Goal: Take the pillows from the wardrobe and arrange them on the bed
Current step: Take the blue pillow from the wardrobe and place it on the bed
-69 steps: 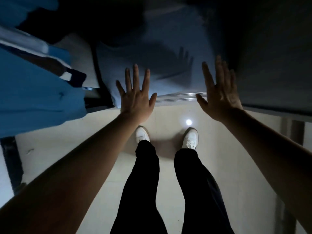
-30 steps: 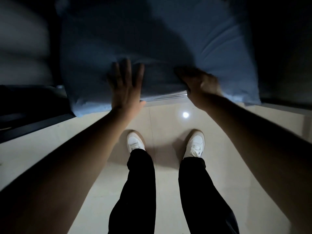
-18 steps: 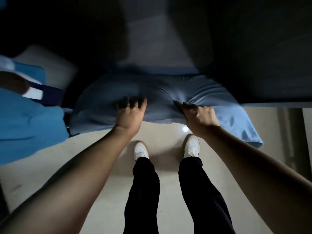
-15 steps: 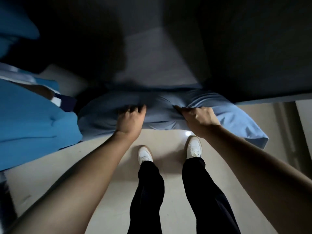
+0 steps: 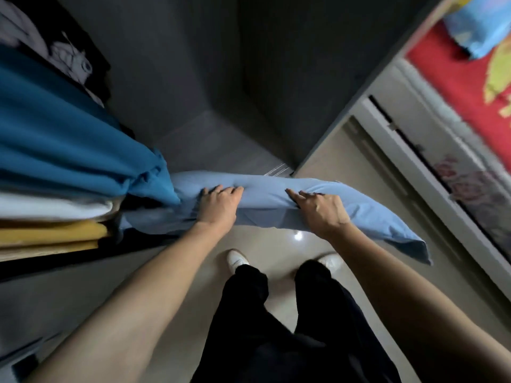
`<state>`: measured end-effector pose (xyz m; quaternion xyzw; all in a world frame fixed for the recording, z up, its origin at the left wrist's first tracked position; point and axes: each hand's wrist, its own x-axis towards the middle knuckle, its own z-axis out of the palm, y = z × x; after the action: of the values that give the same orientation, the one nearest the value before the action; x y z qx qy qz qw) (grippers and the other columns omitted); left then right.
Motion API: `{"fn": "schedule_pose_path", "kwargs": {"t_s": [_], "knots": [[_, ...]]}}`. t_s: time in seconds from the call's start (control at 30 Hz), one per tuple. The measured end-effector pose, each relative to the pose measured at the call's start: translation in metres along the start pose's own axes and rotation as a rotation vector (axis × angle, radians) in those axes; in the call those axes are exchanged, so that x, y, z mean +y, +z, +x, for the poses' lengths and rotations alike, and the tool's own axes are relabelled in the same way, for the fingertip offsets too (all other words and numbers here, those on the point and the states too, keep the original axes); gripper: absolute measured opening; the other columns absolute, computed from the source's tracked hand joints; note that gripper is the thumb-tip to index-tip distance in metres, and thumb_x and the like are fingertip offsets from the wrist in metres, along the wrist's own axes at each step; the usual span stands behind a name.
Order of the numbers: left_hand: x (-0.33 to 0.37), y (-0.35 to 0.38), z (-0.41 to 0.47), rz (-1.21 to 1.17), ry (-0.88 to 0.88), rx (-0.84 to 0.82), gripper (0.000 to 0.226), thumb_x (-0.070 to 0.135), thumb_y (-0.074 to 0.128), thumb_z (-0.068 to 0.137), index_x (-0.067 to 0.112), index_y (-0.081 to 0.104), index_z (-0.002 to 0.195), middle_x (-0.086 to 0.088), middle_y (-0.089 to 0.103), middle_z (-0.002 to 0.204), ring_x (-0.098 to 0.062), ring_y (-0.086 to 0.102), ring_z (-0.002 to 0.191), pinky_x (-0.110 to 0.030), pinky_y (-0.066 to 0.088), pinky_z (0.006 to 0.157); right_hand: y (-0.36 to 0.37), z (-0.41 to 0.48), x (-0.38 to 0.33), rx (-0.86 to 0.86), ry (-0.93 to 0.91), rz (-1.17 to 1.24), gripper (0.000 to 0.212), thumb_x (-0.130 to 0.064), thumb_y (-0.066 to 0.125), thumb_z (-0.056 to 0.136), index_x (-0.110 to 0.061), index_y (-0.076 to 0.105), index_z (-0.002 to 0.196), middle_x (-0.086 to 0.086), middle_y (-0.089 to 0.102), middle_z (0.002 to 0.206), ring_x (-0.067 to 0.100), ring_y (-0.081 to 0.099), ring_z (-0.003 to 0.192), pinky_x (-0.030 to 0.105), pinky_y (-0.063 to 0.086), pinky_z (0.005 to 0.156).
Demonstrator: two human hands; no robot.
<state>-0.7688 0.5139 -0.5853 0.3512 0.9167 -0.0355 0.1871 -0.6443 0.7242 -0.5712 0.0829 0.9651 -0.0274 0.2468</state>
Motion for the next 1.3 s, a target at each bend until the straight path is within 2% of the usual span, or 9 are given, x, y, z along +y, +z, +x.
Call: {"fn": "schedule_pose_path", "kwargs": {"t_s": [0.2,0.4,0.57,0.63,0.73,0.9,1.03,1.3], "knots": [[0.079,-0.080,-0.022,-0.043,0.196,0.177,0.054,0.003,0.051,0.079,0.018,0.054,0.131,-0.006,0.065,0.126,-0.028,0.057,0.118,-0.039,0.044,0.095,-0.052,-0.104,0.062,0.166,0.155,0.018,0.054,-0.023,0.040,0.099,-0.036,0.029,0.150,-0.007,0.056,0.140,0.021,0.059,0.120,0.038,0.053,0.082],[0.203,-0.158,-0.046,-0.143,0.367,0.446,0.042,0.003,0.055,0.076,0.013,0.066,0.115,-0.010,0.073,0.102,-0.036,0.067,0.092,-0.042,0.054,0.075,-0.081,-0.214,0.154,0.404,0.329,0.052,0.051,-0.022,0.041,0.097,-0.040,0.040,0.144,-0.015,0.055,0.141,0.017,0.058,0.121,0.031,0.047,0.080],[0.326,-0.197,-0.076,-0.188,0.494,0.587,0.041,0.000,0.064,0.069,0.019,0.073,0.104,-0.008,0.076,0.092,-0.035,0.070,0.080,-0.040,0.055,0.064,-0.065,-0.319,0.232,0.578,0.483,0.132,0.044,-0.020,0.045,0.096,-0.038,0.051,0.136,-0.013,0.060,0.135,0.019,0.060,0.117,0.034,0.050,0.088],[0.369,-0.207,-0.083,-0.228,0.542,0.627,0.045,-0.002,0.063,0.068,0.021,0.074,0.105,-0.005,0.077,0.093,-0.033,0.070,0.082,-0.038,0.054,0.066,-0.057,-0.352,0.260,0.651,0.553,0.163,0.045,-0.019,0.047,0.095,-0.038,0.053,0.135,-0.011,0.061,0.134,0.020,0.060,0.118,0.034,0.048,0.090],[0.422,-0.219,-0.089,-0.250,0.570,0.640,0.047,0.001,0.060,0.072,0.024,0.072,0.111,-0.002,0.076,0.104,-0.030,0.068,0.094,-0.037,0.053,0.075,-0.049,-0.384,0.295,0.736,0.636,0.204,0.044,-0.017,0.049,0.094,-0.034,0.056,0.134,-0.005,0.063,0.132,0.023,0.060,0.119,0.037,0.045,0.095],[0.474,-0.235,-0.078,-0.266,0.605,0.629,0.037,0.008,0.062,0.076,0.026,0.073,0.106,-0.004,0.076,0.101,-0.032,0.069,0.093,-0.039,0.055,0.076,-0.050,-0.402,0.339,0.800,0.722,0.230,0.036,-0.021,0.050,0.093,-0.031,0.061,0.125,-0.004,0.068,0.124,0.023,0.061,0.114,0.038,0.040,0.094],[0.497,-0.243,-0.039,-0.260,0.636,0.590,0.032,0.014,0.064,0.080,0.027,0.073,0.108,-0.007,0.076,0.100,-0.032,0.069,0.094,-0.040,0.055,0.079,-0.060,-0.388,0.375,0.758,0.777,0.224,0.034,-0.023,0.049,0.093,-0.034,0.063,0.122,-0.003,0.069,0.120,0.024,0.062,0.111,0.037,0.040,0.095],[0.514,-0.290,0.070,-0.298,0.748,0.614,0.021,0.023,0.065,0.080,0.030,0.072,0.099,-0.001,0.077,0.086,-0.030,0.069,0.080,-0.035,0.053,0.066,-0.119,-0.325,0.447,0.699,0.886,0.139,0.030,-0.025,0.046,0.094,-0.032,0.063,0.118,-0.004,0.070,0.114,0.024,0.063,0.106,0.036,0.042,0.089]]}}
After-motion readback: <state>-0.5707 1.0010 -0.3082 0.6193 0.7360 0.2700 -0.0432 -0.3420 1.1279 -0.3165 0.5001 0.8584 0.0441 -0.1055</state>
